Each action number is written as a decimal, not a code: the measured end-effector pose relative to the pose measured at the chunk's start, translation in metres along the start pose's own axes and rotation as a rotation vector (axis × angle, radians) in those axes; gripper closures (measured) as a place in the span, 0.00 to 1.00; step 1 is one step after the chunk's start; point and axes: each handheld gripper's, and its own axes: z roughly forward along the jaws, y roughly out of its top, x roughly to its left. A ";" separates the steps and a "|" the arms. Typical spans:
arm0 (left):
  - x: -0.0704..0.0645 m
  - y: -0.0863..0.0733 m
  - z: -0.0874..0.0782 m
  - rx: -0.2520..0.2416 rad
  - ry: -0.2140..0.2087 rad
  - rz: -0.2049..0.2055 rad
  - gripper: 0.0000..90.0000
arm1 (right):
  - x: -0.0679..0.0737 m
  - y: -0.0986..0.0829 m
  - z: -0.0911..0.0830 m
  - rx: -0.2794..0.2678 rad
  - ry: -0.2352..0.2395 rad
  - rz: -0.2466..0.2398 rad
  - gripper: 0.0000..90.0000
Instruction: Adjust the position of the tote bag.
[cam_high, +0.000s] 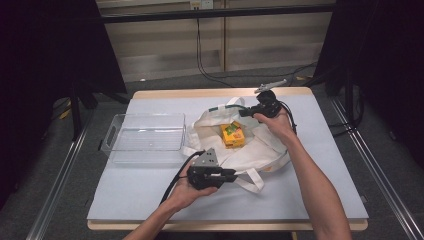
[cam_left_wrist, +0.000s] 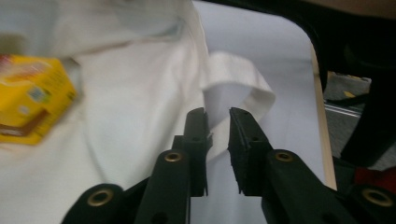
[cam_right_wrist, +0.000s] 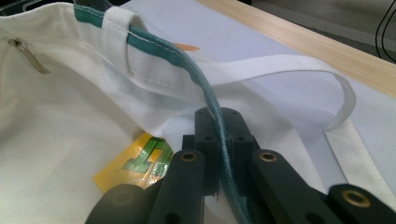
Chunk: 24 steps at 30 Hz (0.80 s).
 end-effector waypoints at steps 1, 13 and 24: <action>0.002 0.001 -0.001 -0.006 -0.002 -0.004 0.82 | 0.000 0.000 0.000 -0.001 -0.001 -0.001 0.96; -0.002 -0.014 0.037 0.169 0.085 0.103 0.69 | -0.001 0.000 0.001 -0.026 -0.015 -0.018 0.95; 0.009 -0.014 0.037 0.171 -0.011 0.015 0.99 | -0.016 0.000 0.002 -0.048 -0.022 0.024 0.95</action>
